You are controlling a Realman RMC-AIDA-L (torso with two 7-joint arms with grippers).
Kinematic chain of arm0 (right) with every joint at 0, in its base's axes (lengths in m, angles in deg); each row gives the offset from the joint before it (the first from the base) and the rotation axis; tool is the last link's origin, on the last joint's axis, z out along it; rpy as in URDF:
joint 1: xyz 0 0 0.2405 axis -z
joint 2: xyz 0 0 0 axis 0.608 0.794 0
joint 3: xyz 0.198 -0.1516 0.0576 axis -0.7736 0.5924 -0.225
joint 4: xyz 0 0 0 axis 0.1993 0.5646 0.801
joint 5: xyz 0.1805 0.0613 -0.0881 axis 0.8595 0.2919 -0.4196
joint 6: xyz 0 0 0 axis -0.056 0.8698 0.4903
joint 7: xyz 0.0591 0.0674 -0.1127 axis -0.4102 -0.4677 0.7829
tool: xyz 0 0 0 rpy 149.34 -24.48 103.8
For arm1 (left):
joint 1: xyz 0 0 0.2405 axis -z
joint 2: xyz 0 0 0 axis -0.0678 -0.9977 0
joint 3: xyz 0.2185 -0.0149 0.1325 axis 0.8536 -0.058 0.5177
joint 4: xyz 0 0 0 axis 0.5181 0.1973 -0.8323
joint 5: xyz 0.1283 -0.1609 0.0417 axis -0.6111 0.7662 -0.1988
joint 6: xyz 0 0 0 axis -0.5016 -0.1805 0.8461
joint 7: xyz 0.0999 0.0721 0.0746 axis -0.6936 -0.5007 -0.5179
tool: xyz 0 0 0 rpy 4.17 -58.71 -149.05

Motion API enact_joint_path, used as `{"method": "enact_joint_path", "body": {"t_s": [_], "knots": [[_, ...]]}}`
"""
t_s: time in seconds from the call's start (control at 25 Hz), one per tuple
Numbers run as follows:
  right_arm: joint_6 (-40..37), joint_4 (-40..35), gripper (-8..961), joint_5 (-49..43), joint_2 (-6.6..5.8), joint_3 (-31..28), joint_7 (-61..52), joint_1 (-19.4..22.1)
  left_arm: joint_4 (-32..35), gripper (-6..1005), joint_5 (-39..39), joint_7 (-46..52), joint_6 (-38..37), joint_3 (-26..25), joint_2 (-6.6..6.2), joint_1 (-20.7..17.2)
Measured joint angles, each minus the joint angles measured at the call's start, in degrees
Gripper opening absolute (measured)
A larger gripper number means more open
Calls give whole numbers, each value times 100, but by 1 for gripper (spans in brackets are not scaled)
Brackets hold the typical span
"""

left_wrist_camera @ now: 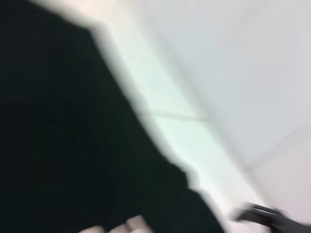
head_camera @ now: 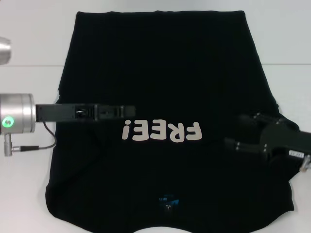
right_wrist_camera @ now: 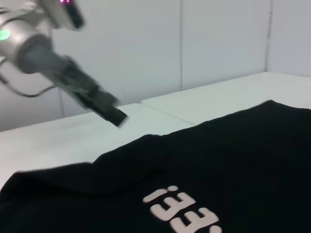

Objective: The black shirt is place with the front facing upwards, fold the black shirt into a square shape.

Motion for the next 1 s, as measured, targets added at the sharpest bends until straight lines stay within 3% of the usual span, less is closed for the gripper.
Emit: {"method": "enact_joint_path", "body": {"t_s": [0.12, 0.28, 0.44, 0.56, 0.64, 0.84, 1.0], "knots": [[5, -130, 898, 0, -63, -184, -808, -28, -11, 441, 406, -1370, -569, -138, 120, -229], [-1, -773, 898, -116, -240, -183, -2659, -44, -1, 592, 605, -2992, -1020, -130, 353, -558], [-208, -1423, 897, -734, -581, -5, -4758, -179, -21, 779, 513, -3767, -1152, 33, 503, -717], [-438, -1764, 897, -1393, -838, 69, -6319, -370, -32, 837, 381, -3865, -1053, 289, 530, -773], [-564, -1963, 897, -1873, -938, 76, -7142, -498, -42, 876, 272, -3916, -1012, 355, 555, -807], [-737, -2263, 898, -3273, -951, 63, -8152, -816, -18, 877, 166, -4149, -946, 368, 588, -916], [-576, -2091, 897, -3715, -907, 101, -8270, -938, -22, 879, 157, -4182, -928, 369, 588, -926]]}}
